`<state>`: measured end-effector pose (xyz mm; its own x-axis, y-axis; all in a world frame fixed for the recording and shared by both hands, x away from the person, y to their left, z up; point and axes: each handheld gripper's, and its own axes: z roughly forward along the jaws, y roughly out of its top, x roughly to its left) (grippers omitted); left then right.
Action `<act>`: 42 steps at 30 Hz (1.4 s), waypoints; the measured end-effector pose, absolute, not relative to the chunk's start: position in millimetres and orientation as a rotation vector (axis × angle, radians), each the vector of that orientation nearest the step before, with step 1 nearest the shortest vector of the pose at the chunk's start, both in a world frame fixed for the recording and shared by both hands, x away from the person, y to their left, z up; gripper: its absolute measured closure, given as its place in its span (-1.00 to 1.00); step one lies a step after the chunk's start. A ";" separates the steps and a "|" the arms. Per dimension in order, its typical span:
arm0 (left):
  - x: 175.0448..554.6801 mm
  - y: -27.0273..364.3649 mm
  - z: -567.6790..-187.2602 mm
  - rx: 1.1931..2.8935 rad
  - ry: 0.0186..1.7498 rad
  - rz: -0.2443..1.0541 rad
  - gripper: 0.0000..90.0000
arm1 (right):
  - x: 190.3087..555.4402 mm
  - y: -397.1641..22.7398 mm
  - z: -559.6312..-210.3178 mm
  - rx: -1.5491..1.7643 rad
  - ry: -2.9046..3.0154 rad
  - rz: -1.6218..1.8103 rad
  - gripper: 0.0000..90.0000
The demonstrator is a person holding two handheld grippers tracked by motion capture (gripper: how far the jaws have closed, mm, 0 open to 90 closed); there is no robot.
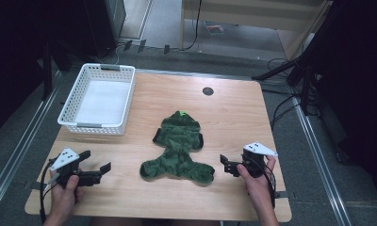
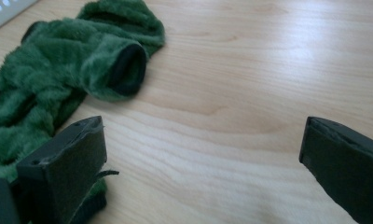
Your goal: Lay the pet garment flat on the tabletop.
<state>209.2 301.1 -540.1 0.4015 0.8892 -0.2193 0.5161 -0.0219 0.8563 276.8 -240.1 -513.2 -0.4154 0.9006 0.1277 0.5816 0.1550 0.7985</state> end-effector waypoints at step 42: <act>189.5 396.1 -550.8 1.591 1.424 0.561 -0.99 | 215.8 -334.1 -548.2 1.573 1.929 1.104 -1.00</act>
